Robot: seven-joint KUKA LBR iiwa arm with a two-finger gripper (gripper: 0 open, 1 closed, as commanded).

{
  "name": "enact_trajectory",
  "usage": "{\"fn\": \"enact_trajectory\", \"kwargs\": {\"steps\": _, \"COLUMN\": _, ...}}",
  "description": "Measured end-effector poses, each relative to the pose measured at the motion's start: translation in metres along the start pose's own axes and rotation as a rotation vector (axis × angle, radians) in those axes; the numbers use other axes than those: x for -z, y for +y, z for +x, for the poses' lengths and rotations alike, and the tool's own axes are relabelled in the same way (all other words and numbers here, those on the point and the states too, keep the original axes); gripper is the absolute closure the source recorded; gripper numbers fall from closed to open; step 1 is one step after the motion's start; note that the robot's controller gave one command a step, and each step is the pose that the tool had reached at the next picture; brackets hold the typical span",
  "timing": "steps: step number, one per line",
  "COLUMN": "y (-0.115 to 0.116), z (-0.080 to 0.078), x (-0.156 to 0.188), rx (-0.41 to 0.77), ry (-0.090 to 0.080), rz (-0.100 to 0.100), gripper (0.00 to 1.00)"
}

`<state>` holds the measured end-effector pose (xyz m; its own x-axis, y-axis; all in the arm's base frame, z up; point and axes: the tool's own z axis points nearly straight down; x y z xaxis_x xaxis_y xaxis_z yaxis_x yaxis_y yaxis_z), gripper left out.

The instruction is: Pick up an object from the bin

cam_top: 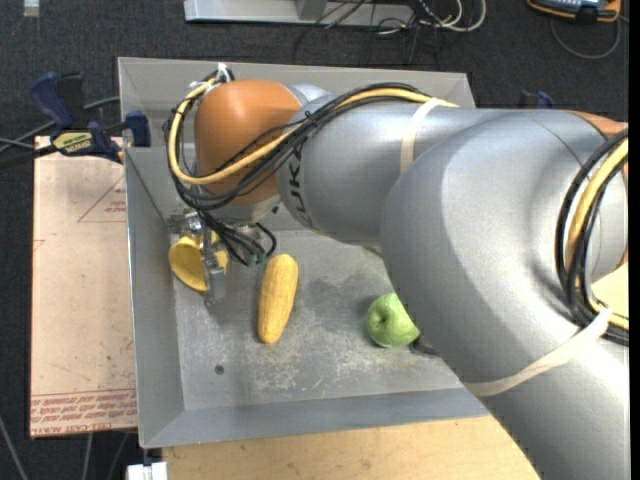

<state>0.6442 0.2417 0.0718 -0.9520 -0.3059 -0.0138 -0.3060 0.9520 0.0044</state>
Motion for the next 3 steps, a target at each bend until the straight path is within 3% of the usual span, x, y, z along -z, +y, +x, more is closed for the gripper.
{"fn": "enact_trajectory", "kwargs": {"steps": 2, "y": 0.000, "z": 0.001, "x": 0.003, "rx": -0.001, "ry": 0.005, "rz": 0.000, "gripper": 1.00}}
{"fn": "enact_trajectory", "kwargs": {"steps": 3, "y": 0.000, "z": 0.004, "x": 0.022, "rx": 0.000, "ry": 0.013, "rz": 0.000, "gripper": 1.00}}
